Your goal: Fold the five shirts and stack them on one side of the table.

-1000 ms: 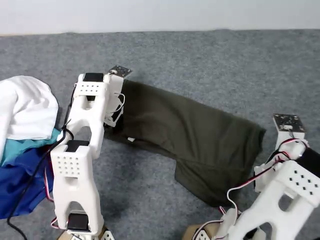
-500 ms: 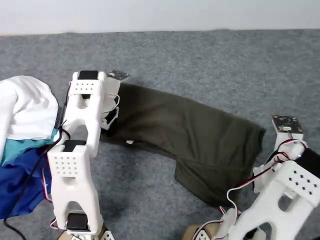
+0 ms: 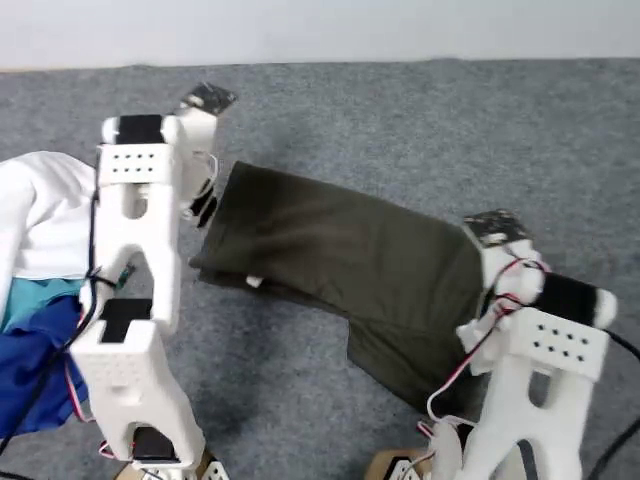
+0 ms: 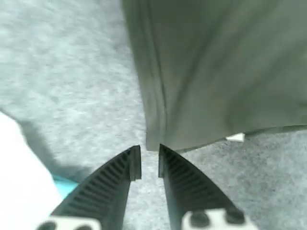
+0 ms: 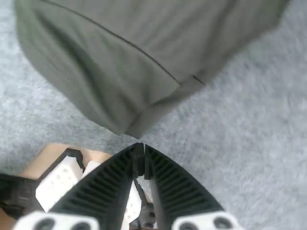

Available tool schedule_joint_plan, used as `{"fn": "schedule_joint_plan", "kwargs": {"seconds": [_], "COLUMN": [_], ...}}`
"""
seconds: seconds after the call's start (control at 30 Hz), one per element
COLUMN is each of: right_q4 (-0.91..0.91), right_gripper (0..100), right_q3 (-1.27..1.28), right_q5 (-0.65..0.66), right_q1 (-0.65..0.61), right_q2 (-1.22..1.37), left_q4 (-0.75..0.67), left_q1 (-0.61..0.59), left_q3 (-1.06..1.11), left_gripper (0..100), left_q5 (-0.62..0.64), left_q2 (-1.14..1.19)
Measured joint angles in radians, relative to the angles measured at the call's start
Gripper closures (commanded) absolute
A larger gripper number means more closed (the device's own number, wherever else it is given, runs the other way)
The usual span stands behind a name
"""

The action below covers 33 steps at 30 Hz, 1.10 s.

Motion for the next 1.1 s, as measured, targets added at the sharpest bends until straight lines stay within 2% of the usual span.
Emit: {"fn": "schedule_joint_plan", "kwargs": {"seconds": [0.27, 0.47, 0.53, 0.63, 0.7, 0.93, 1.1], "right_q4": [0.0, -0.055, -0.107, -0.176, -0.212, -0.345, -0.39], "right_gripper": [98.4, 97.9, 93.6, 82.2, 78.1, 77.9, 77.9], "right_q3": [0.0, 0.12, 0.181, 0.252, 0.288, 0.408, 0.454], "right_q5": [0.026, 0.035, 0.051, 0.097, 0.101, 0.114, 0.114], "right_q1": [-0.164, -0.296, -0.338, -0.405, -0.417, -0.436, -0.52], "right_q2": [0.0, 0.0, 0.0, 0.0, 0.0, 0.0, 0.0], "left_q4": [0.002, 0.005, 0.005, 0.005, 0.005, 0.005, 0.005], "left_q1": [-0.012, -0.094, -0.129, -0.18, -0.207, -0.203, -0.175], "left_q3": [0.005, 0.006, 0.008, 0.008, 0.011, 0.129, 0.227], "left_gripper": [93, 93, 93, 93, 93, 93, 93], "left_q5": [-0.003, 0.014, 0.044, 0.089, 0.118, 0.149, 0.149], "left_q2": [-0.078, -0.08, -0.098, -0.153, -0.198, -0.336, -0.381]}}
